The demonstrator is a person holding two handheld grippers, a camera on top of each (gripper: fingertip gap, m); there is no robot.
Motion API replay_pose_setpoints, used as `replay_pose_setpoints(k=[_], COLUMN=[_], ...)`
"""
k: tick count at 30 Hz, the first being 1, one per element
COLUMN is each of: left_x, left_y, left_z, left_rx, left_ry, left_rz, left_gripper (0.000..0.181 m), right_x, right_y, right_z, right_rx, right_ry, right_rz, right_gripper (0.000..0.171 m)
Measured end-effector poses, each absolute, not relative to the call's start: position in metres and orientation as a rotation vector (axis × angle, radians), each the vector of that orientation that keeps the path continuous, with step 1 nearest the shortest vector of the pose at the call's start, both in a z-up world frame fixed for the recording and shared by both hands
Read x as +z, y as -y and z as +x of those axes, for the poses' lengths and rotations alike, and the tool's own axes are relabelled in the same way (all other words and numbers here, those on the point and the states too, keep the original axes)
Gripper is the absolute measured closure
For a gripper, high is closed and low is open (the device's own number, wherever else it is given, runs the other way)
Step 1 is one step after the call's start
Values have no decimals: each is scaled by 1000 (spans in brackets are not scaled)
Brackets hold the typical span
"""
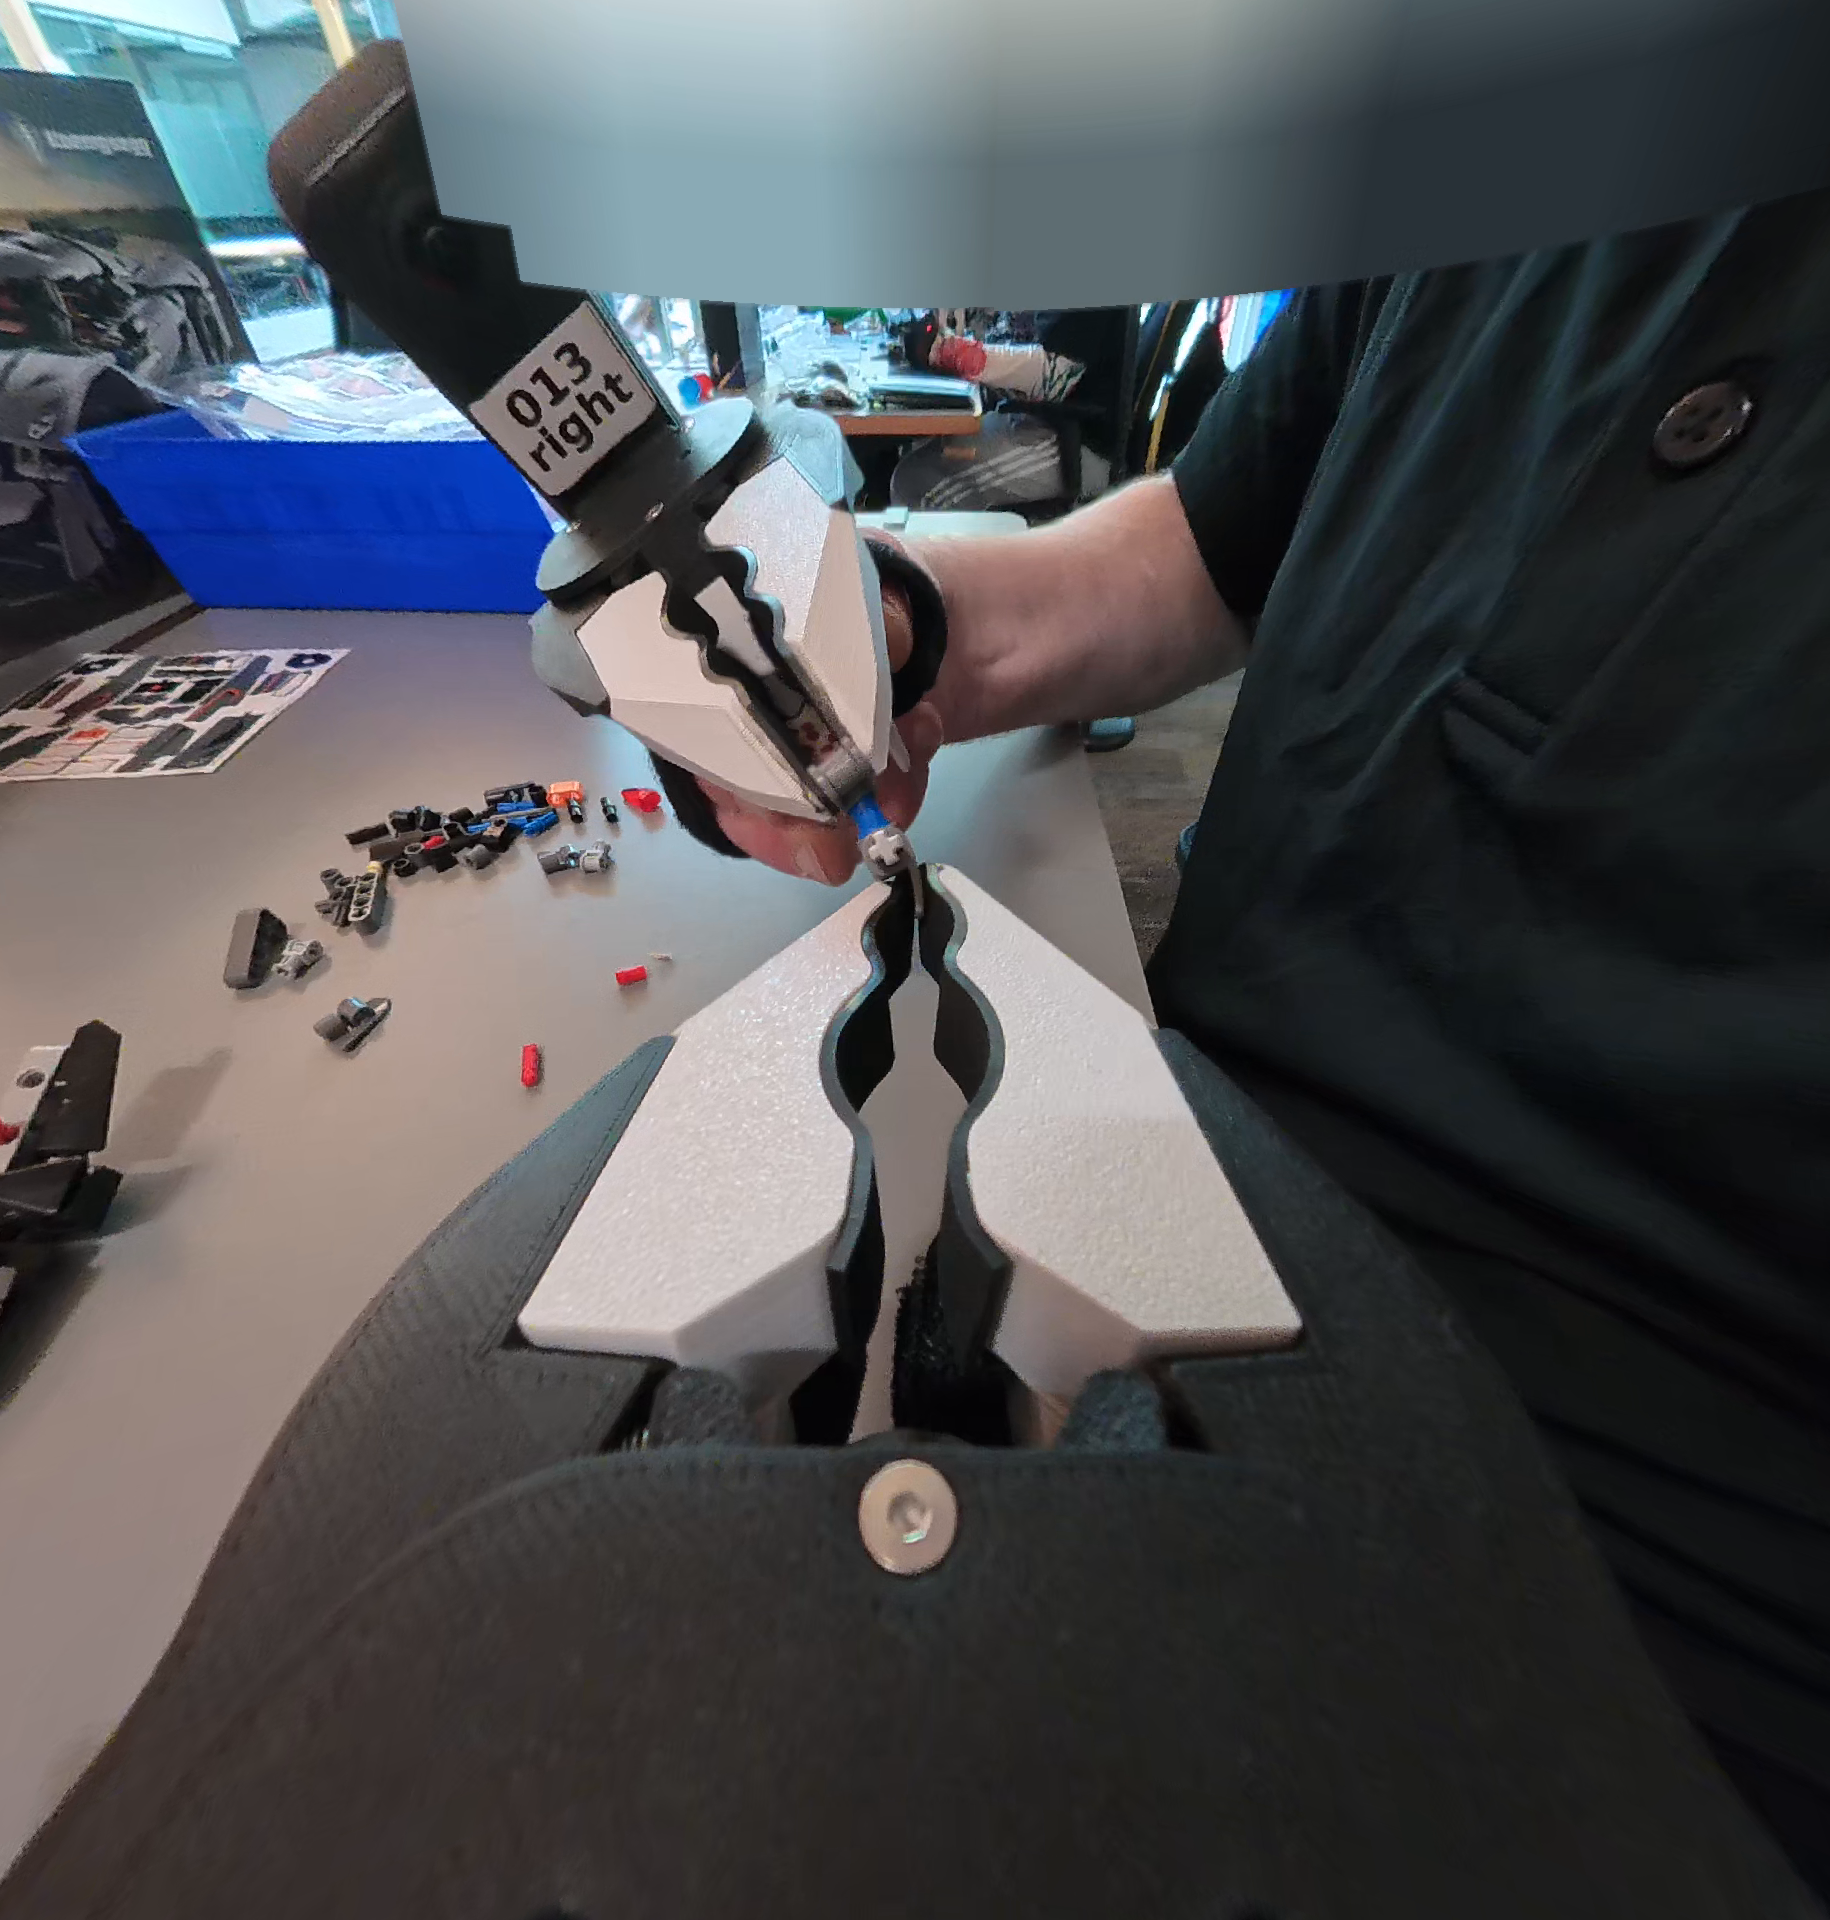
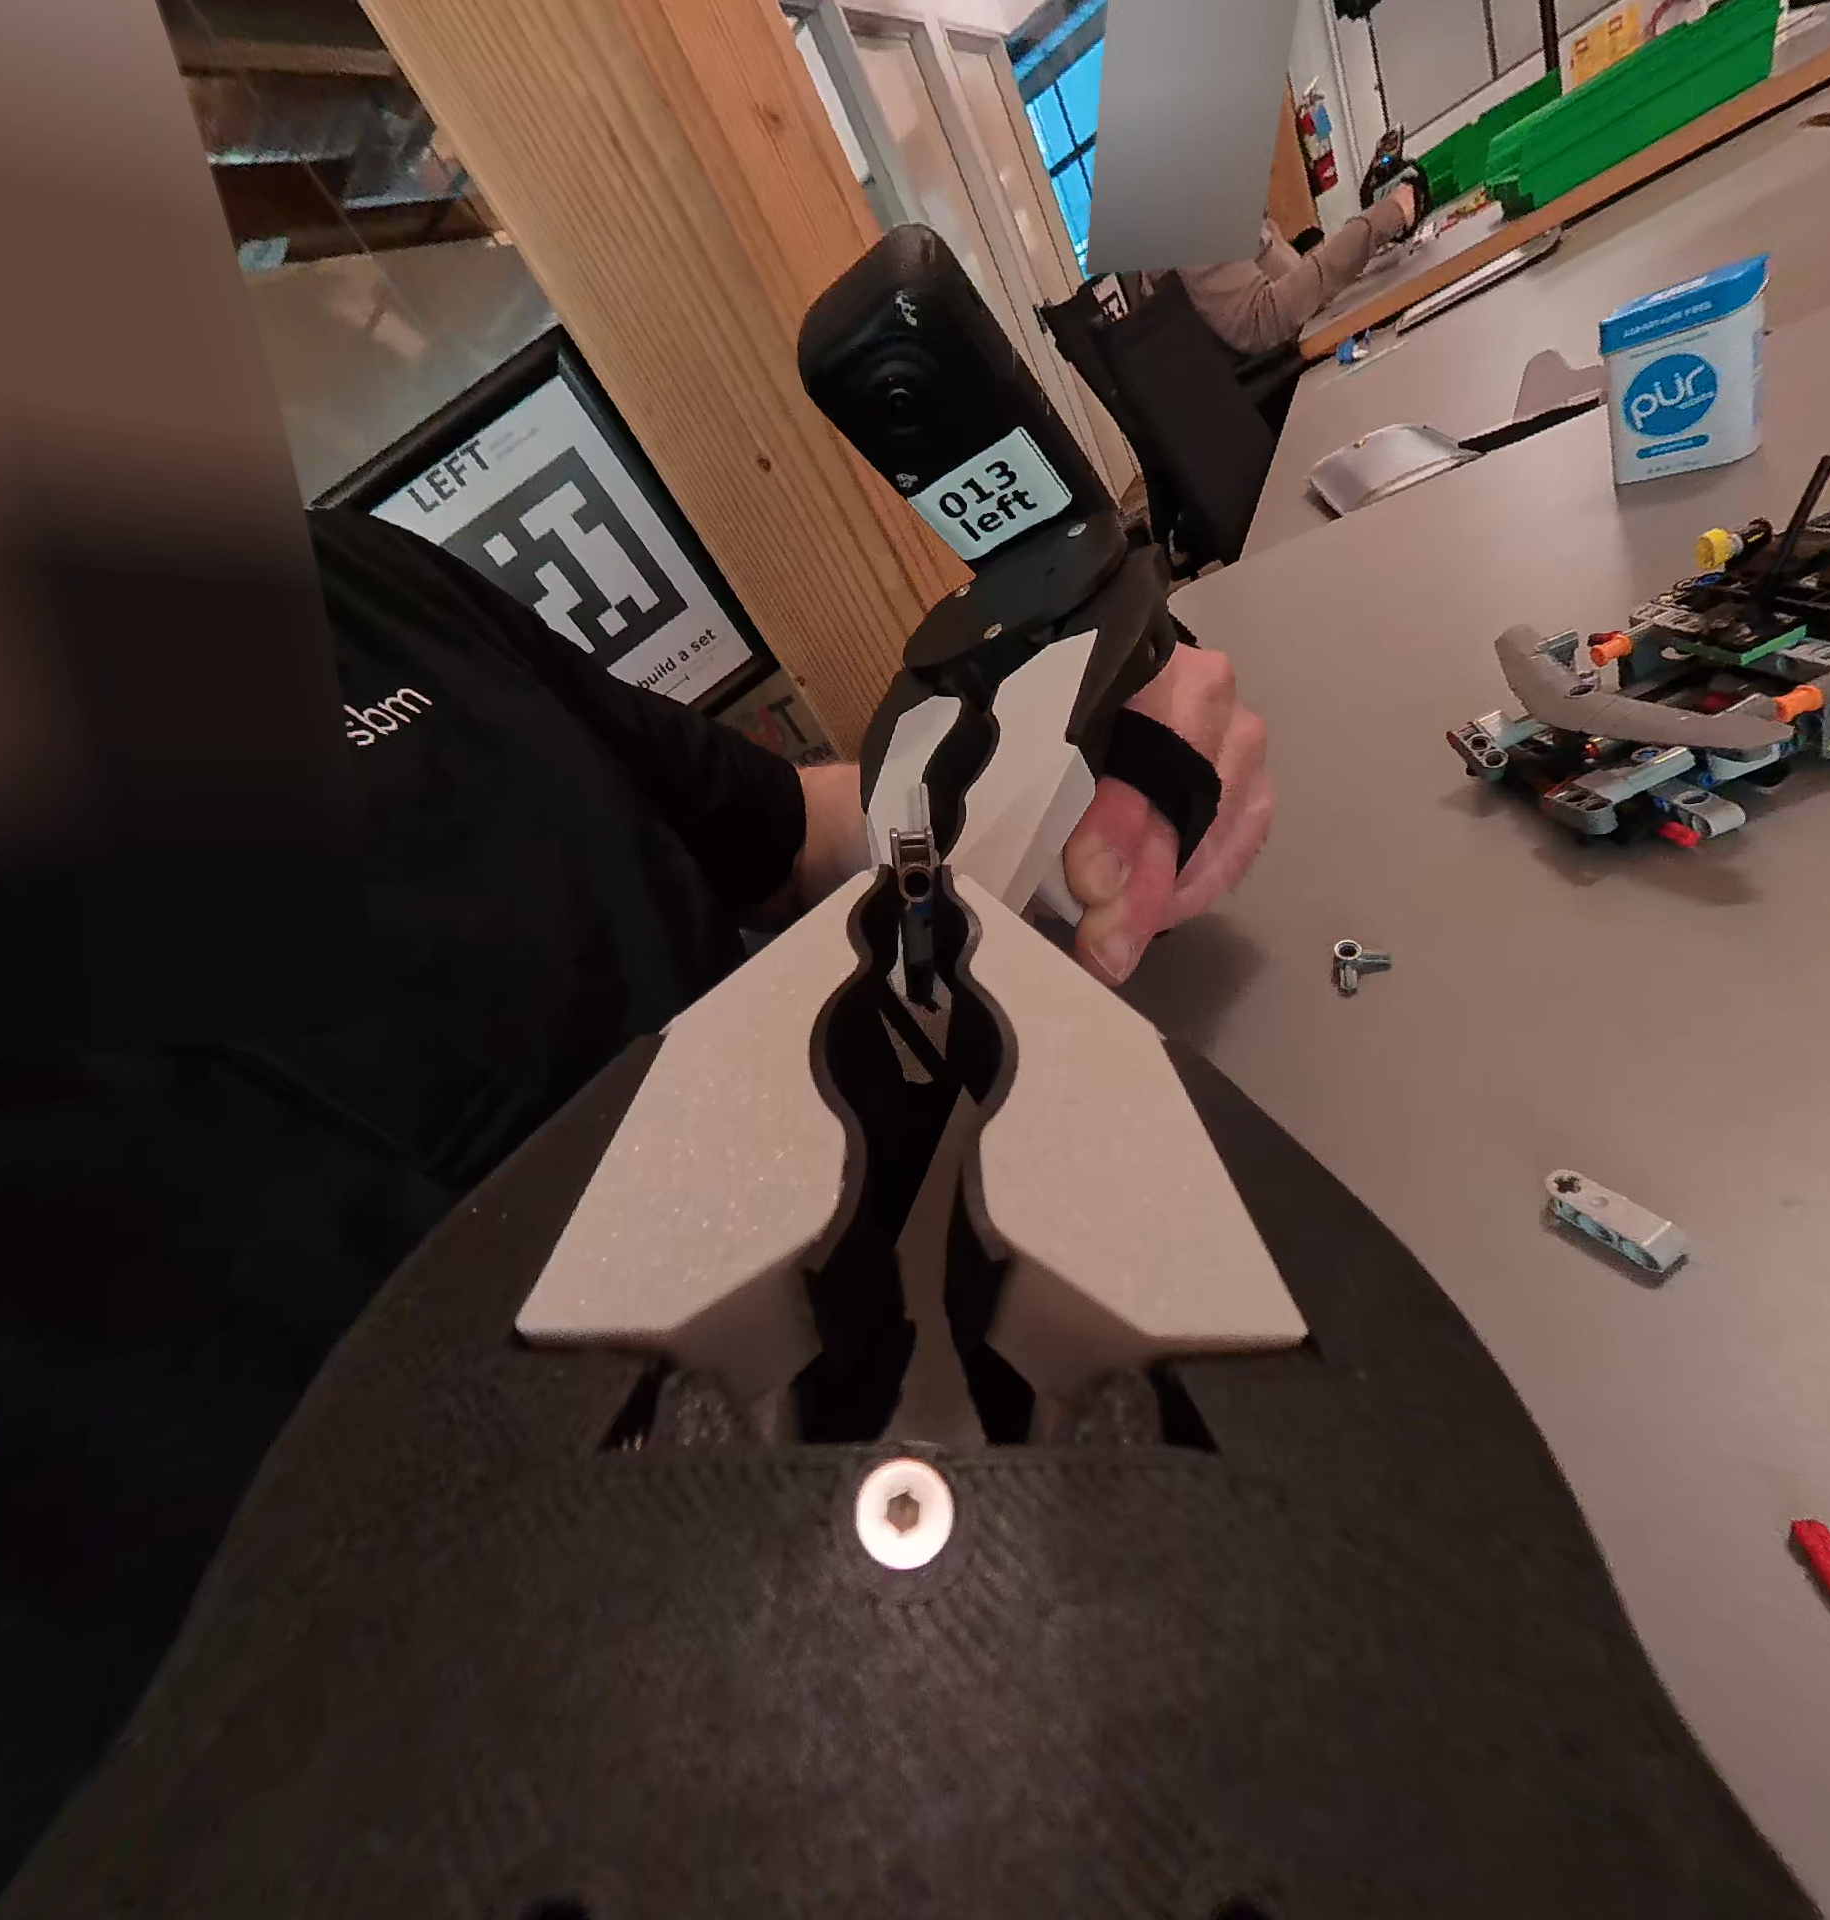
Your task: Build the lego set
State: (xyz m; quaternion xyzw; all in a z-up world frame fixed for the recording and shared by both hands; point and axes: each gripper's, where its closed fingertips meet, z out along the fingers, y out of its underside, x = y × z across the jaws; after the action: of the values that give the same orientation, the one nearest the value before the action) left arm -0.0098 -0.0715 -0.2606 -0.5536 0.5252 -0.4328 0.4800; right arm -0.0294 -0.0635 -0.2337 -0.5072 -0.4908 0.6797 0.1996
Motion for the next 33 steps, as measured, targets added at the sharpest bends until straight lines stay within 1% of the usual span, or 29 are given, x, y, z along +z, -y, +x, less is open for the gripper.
replay_pose_setpoints(k=[4, 13, 20, 22, 25, 27, 29, 33], left_x=[-265, -250, -248, -247, -246, -245, -242, -236], left_y=[68, 54, 52, 51, 50, 49, 46, 37], left_z=[-11, -8, -7, -7, -5, -4, -5, -3], left_rx=[-1029, -1118, -1141, -1151, -1163, -1173, -1199, -1255], left_ry=[-1292, -1166, -1137, -1128, -1119, -1107, -1070, -983], left_rz=[-1368, -1351, -1340, -1335, -1331, -1331, -1339, -1369], left_gripper=[181, 181, 181, 181, 181, 181, 181, 181], right_x=[-238, -222, -220, -218, -216, -217, -215, -213], right_y=[59, 46, 42, 39, 37, 34, 30, 29], right_z=[-29, -31, -29, -27, -27, -26, -22, -15], right_rx=[1882, 1766, 1816, 1813, 1801, 1725, 1546, 1006], right_ry=[1372, 1356, 1303, 1284, 1272, 1286, 1319, 1418], right_rz=[-1445, -1417, -1413, -1415, -1415, -1408, -1378, -1288], right_gripper=[167, 166, 166, 162, 151, 141, 134, 135])
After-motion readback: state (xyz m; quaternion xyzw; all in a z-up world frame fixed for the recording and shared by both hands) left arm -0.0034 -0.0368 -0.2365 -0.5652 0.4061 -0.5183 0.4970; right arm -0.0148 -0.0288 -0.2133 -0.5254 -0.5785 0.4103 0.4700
